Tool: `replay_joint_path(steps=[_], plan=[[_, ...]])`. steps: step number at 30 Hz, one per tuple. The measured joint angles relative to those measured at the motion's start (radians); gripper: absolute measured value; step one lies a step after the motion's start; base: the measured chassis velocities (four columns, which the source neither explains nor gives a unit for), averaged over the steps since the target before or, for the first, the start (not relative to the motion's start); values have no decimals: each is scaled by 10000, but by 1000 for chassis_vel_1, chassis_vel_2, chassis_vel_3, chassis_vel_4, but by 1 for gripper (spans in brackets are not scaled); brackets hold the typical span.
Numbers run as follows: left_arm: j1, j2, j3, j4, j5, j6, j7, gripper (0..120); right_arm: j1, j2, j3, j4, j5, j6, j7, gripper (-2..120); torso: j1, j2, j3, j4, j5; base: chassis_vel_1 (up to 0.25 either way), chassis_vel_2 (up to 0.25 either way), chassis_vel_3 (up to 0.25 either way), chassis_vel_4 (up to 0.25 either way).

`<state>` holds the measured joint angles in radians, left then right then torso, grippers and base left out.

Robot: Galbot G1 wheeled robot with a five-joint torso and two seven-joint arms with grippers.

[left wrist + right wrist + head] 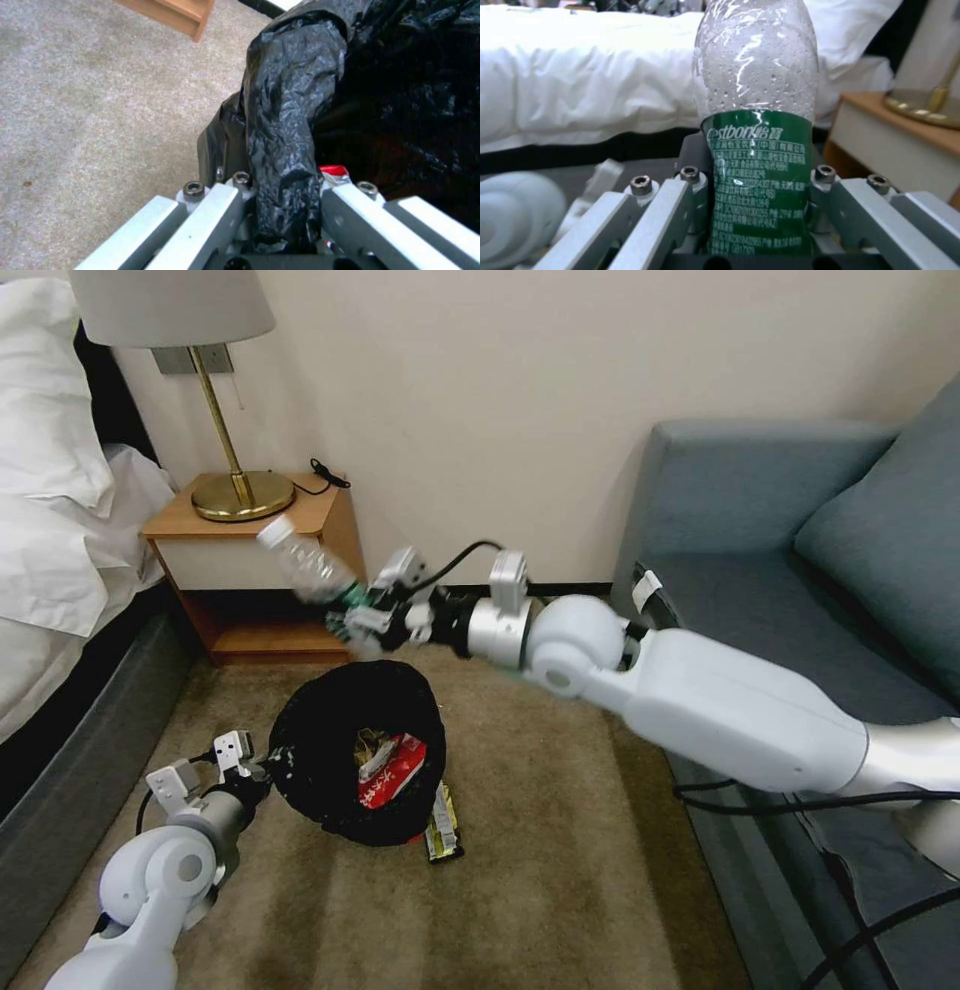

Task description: Pick up the trash bin, then pick up the garbage on the floor and place it into the trash bin.

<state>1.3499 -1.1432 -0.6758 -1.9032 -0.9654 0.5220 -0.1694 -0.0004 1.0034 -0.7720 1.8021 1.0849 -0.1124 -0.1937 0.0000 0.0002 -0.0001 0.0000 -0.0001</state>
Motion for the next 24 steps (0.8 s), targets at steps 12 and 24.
replay_joint_path(steps=[12, 24], plan=[[158, -204, 29, -249, -302, 140, -203, 2, -869, 553, -612, -268, -710, 164, 41, 21, 0, 0, 0, -1, 1, 0, 0, 0, 0], [315, -130, -137, -495, -631, 163, -215, 2, -1410, 920, -811, -884, -1304, 296, -173, 21, 0, 0, 0, -1, 1, 0, 0, 0, 0]])
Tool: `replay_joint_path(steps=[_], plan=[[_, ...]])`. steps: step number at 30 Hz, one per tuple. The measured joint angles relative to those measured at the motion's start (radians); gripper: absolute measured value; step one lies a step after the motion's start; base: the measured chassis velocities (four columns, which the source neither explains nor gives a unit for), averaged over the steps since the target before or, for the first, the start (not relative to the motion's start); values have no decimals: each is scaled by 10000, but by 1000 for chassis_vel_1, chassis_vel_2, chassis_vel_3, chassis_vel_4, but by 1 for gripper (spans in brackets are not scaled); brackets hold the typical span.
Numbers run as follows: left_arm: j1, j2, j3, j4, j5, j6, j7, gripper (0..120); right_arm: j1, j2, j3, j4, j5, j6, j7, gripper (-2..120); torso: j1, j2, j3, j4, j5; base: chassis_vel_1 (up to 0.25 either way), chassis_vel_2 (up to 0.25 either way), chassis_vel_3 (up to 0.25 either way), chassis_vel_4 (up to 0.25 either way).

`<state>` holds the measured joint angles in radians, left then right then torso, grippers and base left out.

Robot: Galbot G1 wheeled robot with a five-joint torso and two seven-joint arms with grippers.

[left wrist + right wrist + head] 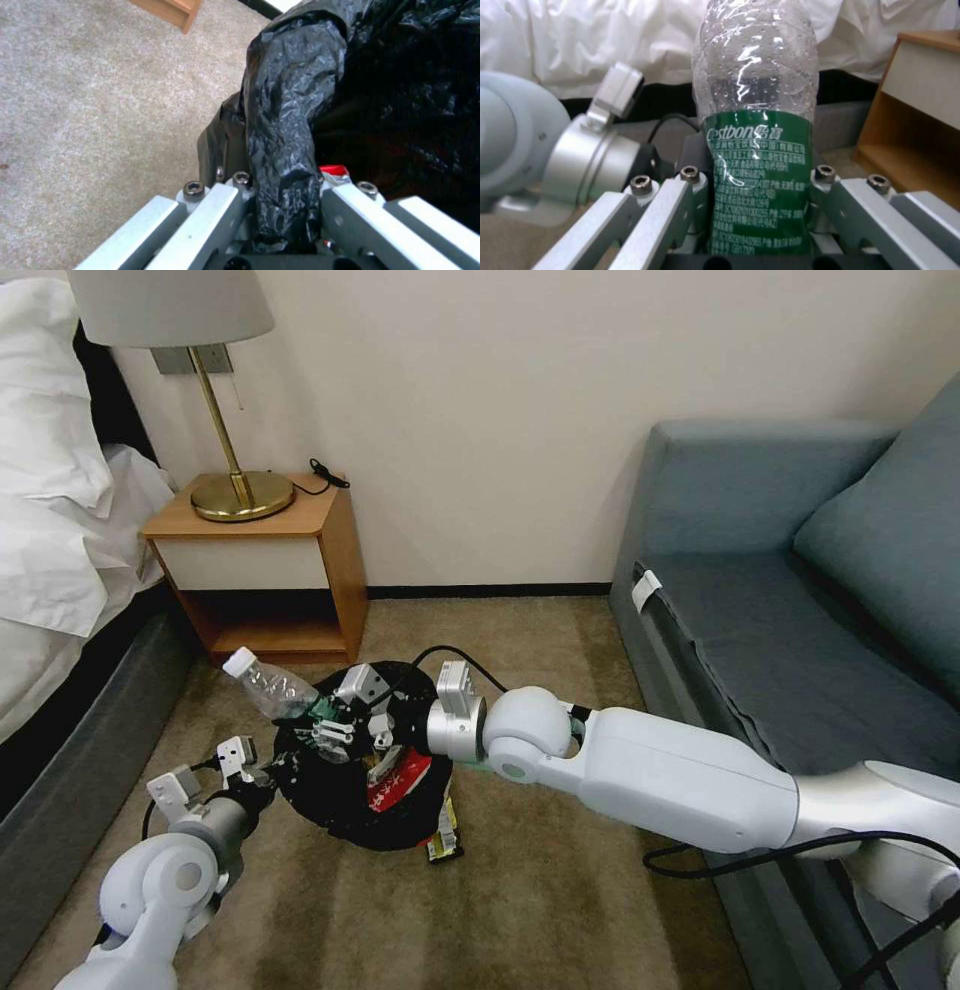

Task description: Pick up the trash bin, then pick up the garbage on the floor and place it into the trash bin.

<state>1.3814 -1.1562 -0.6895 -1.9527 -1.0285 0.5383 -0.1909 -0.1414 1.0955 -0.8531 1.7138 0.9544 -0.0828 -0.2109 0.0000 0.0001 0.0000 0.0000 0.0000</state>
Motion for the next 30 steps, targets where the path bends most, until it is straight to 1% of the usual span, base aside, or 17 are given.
replay_joint_path(steps=[2, 5, 7, 9, 11, 12, 14, 15, 17, 18, 19, 21, 22, 23, 24, 25, 30], plan=[[15, 0, -35, -16, -25, 1, 0, 2, -27, -6, -10, -37, -40, 7, -7, 21, 0, -1, 0, 0, 0, 0, 0, 0, 0], [39, -10, -89, -41, -80, 1, -4, 2, -54, -63, -11, -104, -108, 32, -23, 25, 0, 0, 0, 1, 0, 0, 0, 0, 0], [60, -19, -132, -83, -147, 1, -5, 2, -66, -137, -11, -131, -157, 62, -81, 36, 0, -2, 0, 0, 0, 0, 0, 0, 0], [65, -20, -150, -101, -165, 1, -6, 2, -70, -162, -12, -138, -165, 65, -87, 39, 0, -1, 0, 0, 0, 0, 0, 0, 0], [86, -20, -193, -146, -228, 3, -22, 2, -91, -210, -12, -170, -201, 71, -105, 51, 0, -2, 0, 0, 0, 0, 0, 0, 0], [86, -20, -193, -146, -228, 3, -22, 2, -91, -210, -12, -170, -201, 71, -105, 51, 0, -2, 0, 0, 0, 0, 0, 0, 0], [116, -17, -215, -186, -276, 7, -33, 2, -108, -234, -10, -176, -227, 73, -111, 59, 0, -2, 0, 0, 0, 0, 0, 0, 0], [116, -17, -215, -186, -276, 7, -33, 2, -108, -234, -10, -176, -227, 73, -111, 59, 0, -2, 0, 0, 0, 0, 0, 0, 0], [133, -13, -221, -201, -290, 10, -42, 2, -115, -244, -8, -176, -233, 73, -113, 67, 0, -2, 0, 0, 1, 0, 0, 0, 0], [133, -13, -221, -201, -290, 10, -42, 2, -115, -244, -8, -176, -233, 73, -113, 67, 0, -2, 0, 0, 1, 0, 0, 0, 0], [137, -14, -220, -207, -298, 11, -55, 2, -117, -247, -7, -176, -235, 74, -112, 77, 0, -2, 0, 0, 0, 0, 0, 0, 0], [142, -50, -217, -224, -308, 14, -78, 2, -117, -248, -6, -176, -238, 73, -119, 87, 0, -2, 0, 0, 0, 0, 0, 0, 0], [142, -50, -217, -224, -308, 14, -78, 2, -117, -248, -6, -176, -238, 73, -119, 87, 0, -2, 0, 0, 0, 0, 0, 0, 0], [147, -61, -214, -240, -322, 17, -93, 2, -117, -260, -6, -176, -239, 74, -122, 92, 0, -2, 0, 1, 0, 0, 0, 0, 0], [147, -61, -214, -240, -322, 17, -93, 2, -117, -260, -6, -176, -239, 74, -122, 92, 0, -2, 0, 1, 0, 0, 0, 0, 0], [150, -64, -223, -251, -344, 17, -113, 2, -117, -291, 12, -148, -240, 73, -120, 96, 0, -2, 0, 0, 0, 0, 0, 0, 0], [117, -2, -353, -196, -296, 16, -220, 2, -74, -318, 317, -37, -222, 90, -79, 99, 0, -2, 0, 0, 0, 0, 0, 0, 0]])
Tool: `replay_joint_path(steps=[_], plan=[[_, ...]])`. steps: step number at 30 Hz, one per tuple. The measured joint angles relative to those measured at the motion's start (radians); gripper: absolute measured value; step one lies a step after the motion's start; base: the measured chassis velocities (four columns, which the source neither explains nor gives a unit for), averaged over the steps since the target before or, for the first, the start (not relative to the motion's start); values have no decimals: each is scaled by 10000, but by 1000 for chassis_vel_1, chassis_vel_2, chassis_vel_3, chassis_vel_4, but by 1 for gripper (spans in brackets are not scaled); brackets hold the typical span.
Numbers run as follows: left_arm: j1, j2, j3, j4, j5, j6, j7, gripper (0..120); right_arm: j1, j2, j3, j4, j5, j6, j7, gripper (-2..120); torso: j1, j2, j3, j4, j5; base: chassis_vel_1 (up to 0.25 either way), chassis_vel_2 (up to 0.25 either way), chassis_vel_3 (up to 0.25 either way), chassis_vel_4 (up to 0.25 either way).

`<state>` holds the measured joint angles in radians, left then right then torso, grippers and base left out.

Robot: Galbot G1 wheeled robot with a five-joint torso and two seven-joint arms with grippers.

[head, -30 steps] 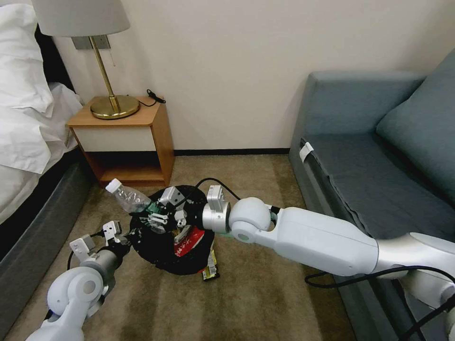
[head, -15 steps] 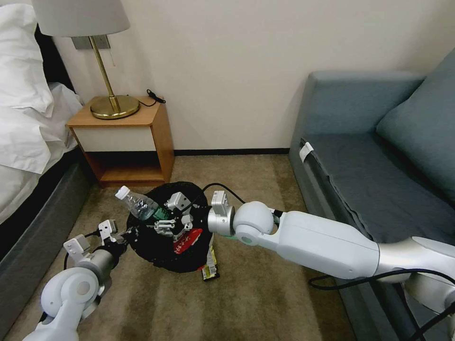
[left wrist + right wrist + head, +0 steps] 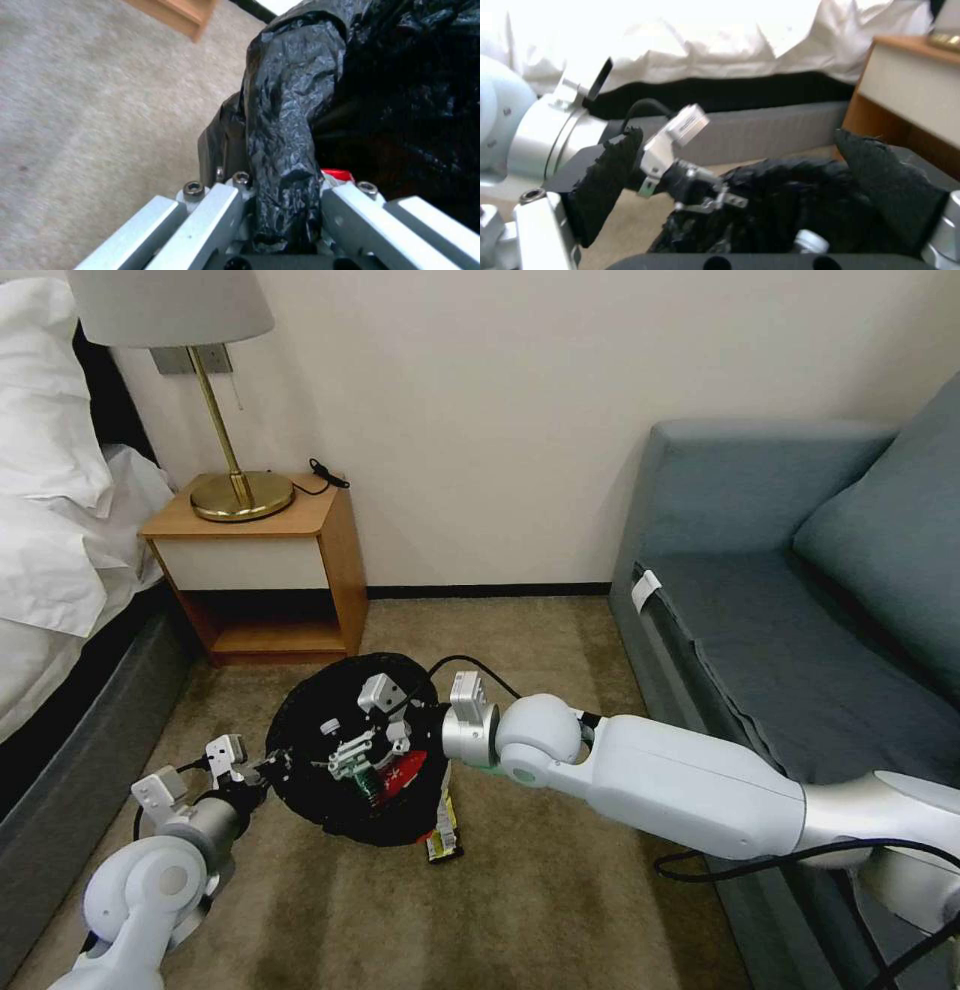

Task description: Pick up the trash bin, then pick up the garbage on the floor and place it into the trash bin.

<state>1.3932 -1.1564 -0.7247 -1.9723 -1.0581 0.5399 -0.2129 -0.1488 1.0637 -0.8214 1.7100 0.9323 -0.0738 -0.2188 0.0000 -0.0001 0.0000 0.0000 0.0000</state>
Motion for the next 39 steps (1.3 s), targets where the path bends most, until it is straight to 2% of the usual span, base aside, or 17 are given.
replay_joint_path(steps=[8, 17, 22, 25, 27, 31, 33, 39], plan=[[-279, 213, -457, 334, 243, -288, 45, 2, 303, -540, 710, 355, -37, -69, 131, 100, 0, 0, 0, 0, 0, 0, 0, 0, 0], [-442, 341, -580, 687, 662, -441, 222, 2, -112, -868, 1646, 248, -243, -402, 611, 100, 0, 0, 0, 1, -1, 0, 0, 0, 0], [-878, 640, -550, 953, 682, -533, 238, 2, -702, -1051, 2391, 176, -292, -558, 819, 100, 0, 0, 0, 0, 1, 0, 0, 0, 0], [-1008, 699, -493, 994, 663, -534, 214, 2, -909, -1121, 2594, 178, -347, -560, 798, 100, 0, 0, 0, 1, 1, 0, 0, 0, 0], [-1288, 752, -356, 1010, 652, -511, 99, 2, -1678, -1376, 3245, 273, -493, -565, 587, 100, 0, 1, 0, 0, 2, 0, 0, 0, 0], [-1433, 760, -297, 1010, 714, -490, 72, 2, -2256, -1604, 3666, 240, -630, -577, 427, 100, 0, 0, 0, -3, 1, 0, 0, 0, 0], [-1674, 759, -332, 984, 894, -477, 65, 2, -3175, -1807, 4040, -367, -969, -522, 138, 100, 0, 1, 0, -2, 1, 0, 0, 0, 0], [-1766, 778, -499, 1359, 1284, -518, 236, 2, -3478, -1581, 3700, -1438, -1283, -488, -134, 100, 0, 0, 0, -1, 1, 0, 0, 0, 0]])
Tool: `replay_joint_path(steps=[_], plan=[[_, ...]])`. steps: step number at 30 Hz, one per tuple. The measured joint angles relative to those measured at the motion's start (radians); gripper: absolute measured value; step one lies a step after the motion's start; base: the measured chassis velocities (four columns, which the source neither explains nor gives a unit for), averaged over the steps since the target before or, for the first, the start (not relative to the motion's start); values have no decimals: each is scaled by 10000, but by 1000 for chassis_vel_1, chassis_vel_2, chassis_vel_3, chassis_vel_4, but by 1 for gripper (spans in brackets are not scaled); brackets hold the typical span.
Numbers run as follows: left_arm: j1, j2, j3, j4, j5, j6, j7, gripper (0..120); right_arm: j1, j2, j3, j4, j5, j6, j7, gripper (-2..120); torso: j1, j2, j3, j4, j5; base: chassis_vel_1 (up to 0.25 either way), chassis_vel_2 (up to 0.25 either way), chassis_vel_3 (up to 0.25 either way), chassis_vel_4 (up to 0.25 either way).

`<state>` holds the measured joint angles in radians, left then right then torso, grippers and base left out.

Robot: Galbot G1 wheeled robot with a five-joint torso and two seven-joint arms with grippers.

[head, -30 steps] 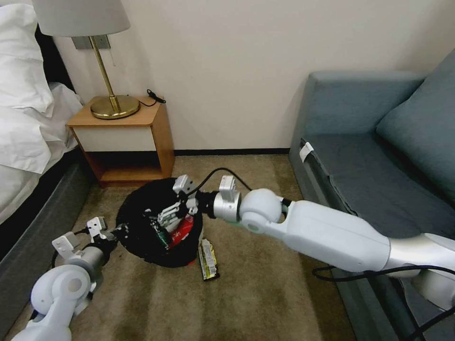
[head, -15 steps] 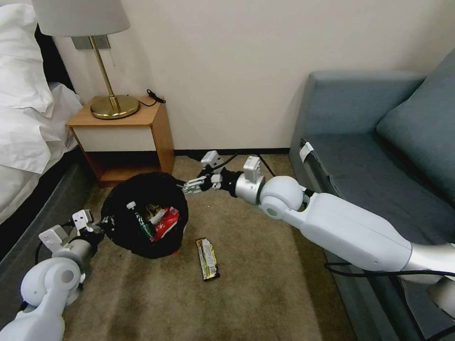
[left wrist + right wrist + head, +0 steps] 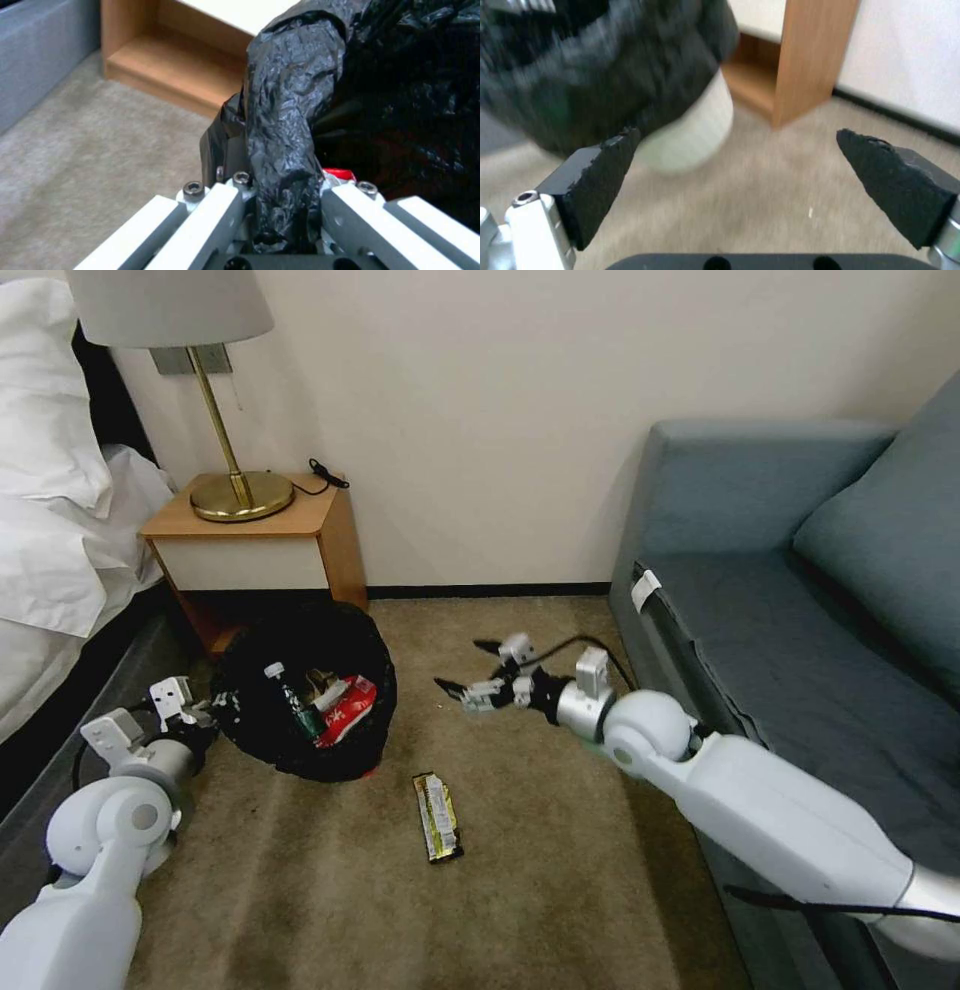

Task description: Pick up the trash bin, then pick up the garbage on the floor and place it into the trash bin.

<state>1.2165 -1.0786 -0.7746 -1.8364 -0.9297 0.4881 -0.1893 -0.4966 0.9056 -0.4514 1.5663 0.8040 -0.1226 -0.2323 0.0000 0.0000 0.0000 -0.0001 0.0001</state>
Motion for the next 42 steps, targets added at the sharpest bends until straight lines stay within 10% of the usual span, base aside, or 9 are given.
replay_joint_path(steps=[32, 42], plan=[[422, 288, 34, 817, 613, -224, 696, 2, 1192, 1656, -2908, -3678, -1138, -1655, -936, 100, 0, 2, 0, 2, -2, 0, 0, 0, 0], [492, 241, 35, 748, 510, -233, 755, 2, 1032, 2679, -3153, -4940, 513, -2642, -1105, 100, 0, 2, 0, 1, -3, 0, 0, 0, 0]])
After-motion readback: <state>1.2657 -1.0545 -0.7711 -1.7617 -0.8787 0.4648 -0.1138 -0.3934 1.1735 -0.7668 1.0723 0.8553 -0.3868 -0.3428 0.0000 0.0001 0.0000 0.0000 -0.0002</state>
